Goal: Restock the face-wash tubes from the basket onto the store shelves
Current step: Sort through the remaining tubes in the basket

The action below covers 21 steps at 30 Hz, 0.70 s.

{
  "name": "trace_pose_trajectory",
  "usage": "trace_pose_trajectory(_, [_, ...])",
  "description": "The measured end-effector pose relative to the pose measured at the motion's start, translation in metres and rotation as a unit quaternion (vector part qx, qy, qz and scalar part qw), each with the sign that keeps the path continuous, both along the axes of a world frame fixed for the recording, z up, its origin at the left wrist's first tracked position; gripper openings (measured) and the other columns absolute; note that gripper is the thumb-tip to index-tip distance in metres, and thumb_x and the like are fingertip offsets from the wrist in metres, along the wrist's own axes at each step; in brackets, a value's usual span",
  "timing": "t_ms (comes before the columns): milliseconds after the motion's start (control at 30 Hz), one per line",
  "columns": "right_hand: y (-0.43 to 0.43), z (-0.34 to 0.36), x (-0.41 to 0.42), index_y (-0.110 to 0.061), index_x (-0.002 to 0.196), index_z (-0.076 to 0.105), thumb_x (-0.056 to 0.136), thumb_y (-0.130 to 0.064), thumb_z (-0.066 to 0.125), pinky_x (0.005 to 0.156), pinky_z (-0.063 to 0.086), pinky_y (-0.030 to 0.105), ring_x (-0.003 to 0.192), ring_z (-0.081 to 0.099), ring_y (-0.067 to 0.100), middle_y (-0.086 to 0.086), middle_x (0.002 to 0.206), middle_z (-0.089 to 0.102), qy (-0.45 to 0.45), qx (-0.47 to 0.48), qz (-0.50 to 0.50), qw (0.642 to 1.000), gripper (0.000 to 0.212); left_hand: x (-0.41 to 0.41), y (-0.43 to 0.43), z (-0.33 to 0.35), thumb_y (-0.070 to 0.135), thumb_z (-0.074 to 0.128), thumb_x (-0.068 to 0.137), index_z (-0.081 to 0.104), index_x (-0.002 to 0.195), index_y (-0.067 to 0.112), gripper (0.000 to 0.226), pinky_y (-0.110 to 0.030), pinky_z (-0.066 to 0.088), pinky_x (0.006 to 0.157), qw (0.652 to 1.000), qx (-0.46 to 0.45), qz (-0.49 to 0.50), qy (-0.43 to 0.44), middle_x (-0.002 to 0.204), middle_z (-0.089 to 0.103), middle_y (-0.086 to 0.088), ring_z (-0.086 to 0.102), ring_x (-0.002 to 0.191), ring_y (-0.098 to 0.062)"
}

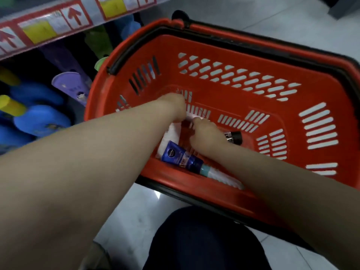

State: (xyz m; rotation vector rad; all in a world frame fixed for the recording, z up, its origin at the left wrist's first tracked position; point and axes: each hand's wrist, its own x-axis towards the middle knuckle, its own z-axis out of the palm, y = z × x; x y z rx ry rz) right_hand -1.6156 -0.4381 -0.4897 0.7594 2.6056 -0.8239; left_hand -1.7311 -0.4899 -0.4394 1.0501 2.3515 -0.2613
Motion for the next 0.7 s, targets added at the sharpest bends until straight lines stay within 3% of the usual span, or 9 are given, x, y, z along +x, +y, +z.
trace_pose_trajectory(133, [-0.005, -0.037, 0.003, -0.009, 0.11, 0.054, 0.08, -0.019, 0.057, 0.079, 0.053, 0.038, 0.099, 0.062, 0.032, 0.013, 0.108, 0.064, -0.028, -0.074, -0.069, 0.995, 0.031, 0.012, 0.0, -0.042, 0.014, 0.054, 0.088, 0.054, 0.129, 0.011, 0.041, -0.034, 0.05, 0.089, 0.992, -0.127, -0.017, -0.01, 0.127, 0.058, -0.011, 0.058, 0.113, -0.028])
trace_pose_trajectory(300, [-0.035, -0.073, 0.009, -0.002, 0.121, 0.051, 0.088, -0.018, 0.055, 0.092, 0.045, 0.035, 0.114, 0.055, 0.034, 0.019, 0.121, 0.055, -0.118, -0.164, -0.117, 0.972, 0.038, 0.024, -0.008, -0.071, 0.021, 0.046, 0.098, 0.045, 0.136, 0.004, 0.042, -0.031, 0.038, 0.101, 0.962, -0.264, -0.044, -0.059, 0.142, 0.045, -0.014, 0.047, 0.126, -0.027])
trace_pose_trajectory(433, [-0.037, -0.094, -0.012, -0.005, 0.117, 0.055, 0.074, -0.023, 0.06, 0.091, 0.049, 0.038, 0.11, 0.057, 0.034, 0.014, 0.115, 0.06, -0.086, -0.187, -0.17, 0.964, 0.047, 0.011, -0.013, -0.079, 0.017, 0.045, 0.096, 0.047, 0.132, 0.005, 0.039, -0.033, 0.042, 0.093, 0.956, -0.274, -0.005, -0.106, 0.133, 0.05, -0.015, 0.051, 0.121, -0.031])
trace_pose_trajectory(567, [-0.027, -0.118, -0.032, -0.007, 0.111, 0.057, 0.075, -0.017, 0.059, 0.073, 0.049, 0.036, 0.094, 0.061, 0.03, 0.014, 0.107, 0.065, -0.076, -0.249, -0.209, 0.943, 0.038, 0.002, -0.01, -0.095, 0.013, 0.048, 0.093, 0.051, 0.129, 0.004, 0.037, -0.037, 0.045, 0.094, 0.956, -0.238, 0.037, -0.167, 0.12, 0.056, -0.012, 0.056, 0.106, -0.032])
trace_pose_trajectory(633, [-0.025, -0.138, -0.036, -0.01, 0.115, 0.056, 0.068, -0.026, 0.06, 0.074, 0.049, 0.038, 0.091, 0.06, 0.029, 0.013, 0.108, 0.064, -0.063, -0.283, -0.24, 0.927, 0.05, 0.004, -0.01, -0.095, 0.012, 0.047, 0.097, 0.051, 0.123, -0.001, 0.029, -0.033, 0.045, 0.095, 0.958, -0.203, 0.091, -0.179, 0.122, 0.058, -0.01, 0.057, 0.114, -0.028])
trace_pose_trajectory(700, [-0.022, -0.175, -0.037, -0.017, 0.117, 0.055, 0.053, -0.037, 0.059, 0.083, 0.053, 0.044, 0.096, 0.062, 0.029, 0.012, 0.112, 0.065, -0.042, -0.306, -0.26, 0.915, 0.068, 0.004, -0.014, -0.104, 0.009, 0.048, 0.094, 0.042, 0.124, -0.003, 0.033, -0.038, 0.048, 0.094, 0.957, -0.155, 0.151, -0.193, 0.112, 0.059, -0.015, 0.06, 0.107, -0.031])
